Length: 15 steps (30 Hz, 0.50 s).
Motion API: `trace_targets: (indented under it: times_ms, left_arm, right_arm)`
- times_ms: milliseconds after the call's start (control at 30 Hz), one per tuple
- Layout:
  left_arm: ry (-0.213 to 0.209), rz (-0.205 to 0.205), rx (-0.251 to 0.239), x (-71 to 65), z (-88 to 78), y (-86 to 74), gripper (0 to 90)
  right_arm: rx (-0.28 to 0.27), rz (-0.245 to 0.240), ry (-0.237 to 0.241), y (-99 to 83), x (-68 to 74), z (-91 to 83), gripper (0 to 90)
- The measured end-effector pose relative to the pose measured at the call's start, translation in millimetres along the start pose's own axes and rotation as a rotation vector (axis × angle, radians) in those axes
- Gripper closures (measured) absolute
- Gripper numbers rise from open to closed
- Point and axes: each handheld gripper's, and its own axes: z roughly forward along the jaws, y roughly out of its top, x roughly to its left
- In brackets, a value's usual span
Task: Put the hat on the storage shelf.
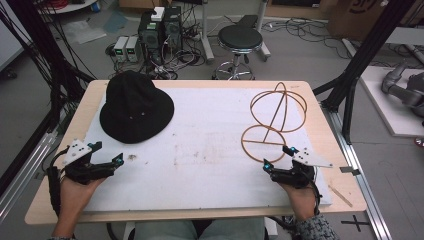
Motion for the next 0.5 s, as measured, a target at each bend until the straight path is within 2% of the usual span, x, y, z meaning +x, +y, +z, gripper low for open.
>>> trace_targets:
  times_ms: [500]
  left_arm:
    - [-0.011,0.011,0.010,-1.5,2.0,2.0,12.5]
  right_arm:
    - [-0.003,0.003,-0.001,-1.1,0.0,-3.5,12.1]
